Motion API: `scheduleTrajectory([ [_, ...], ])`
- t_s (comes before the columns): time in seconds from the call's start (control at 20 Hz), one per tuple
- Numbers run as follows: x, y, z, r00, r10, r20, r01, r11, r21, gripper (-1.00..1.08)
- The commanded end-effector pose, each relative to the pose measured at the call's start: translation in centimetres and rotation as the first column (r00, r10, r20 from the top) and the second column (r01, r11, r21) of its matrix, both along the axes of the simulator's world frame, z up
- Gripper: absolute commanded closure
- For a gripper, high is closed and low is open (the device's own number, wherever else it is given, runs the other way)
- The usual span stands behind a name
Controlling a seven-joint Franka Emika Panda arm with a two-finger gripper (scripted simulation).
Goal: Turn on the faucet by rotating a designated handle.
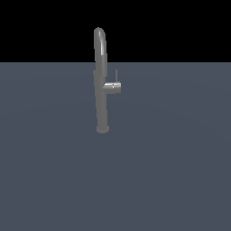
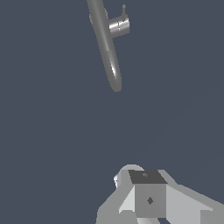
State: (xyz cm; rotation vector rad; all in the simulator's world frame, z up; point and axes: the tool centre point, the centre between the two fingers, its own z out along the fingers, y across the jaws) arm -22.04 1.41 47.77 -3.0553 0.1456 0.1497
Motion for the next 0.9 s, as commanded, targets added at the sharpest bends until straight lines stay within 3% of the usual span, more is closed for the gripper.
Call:
scheduleTrajectory([
  [0.0,1.1,0.2,-0.1,0.999,-0.026,-0.031,0.026,0.999,0.025,1.08],
  [0.45,5.8,0.9,-0.8,0.975,-0.13,-0.178,0.154,0.98,0.127,1.08],
  [0.85,10.2,1.1,-2.0,0.924,-0.208,-0.321,0.282,0.937,0.205,1.08],
])
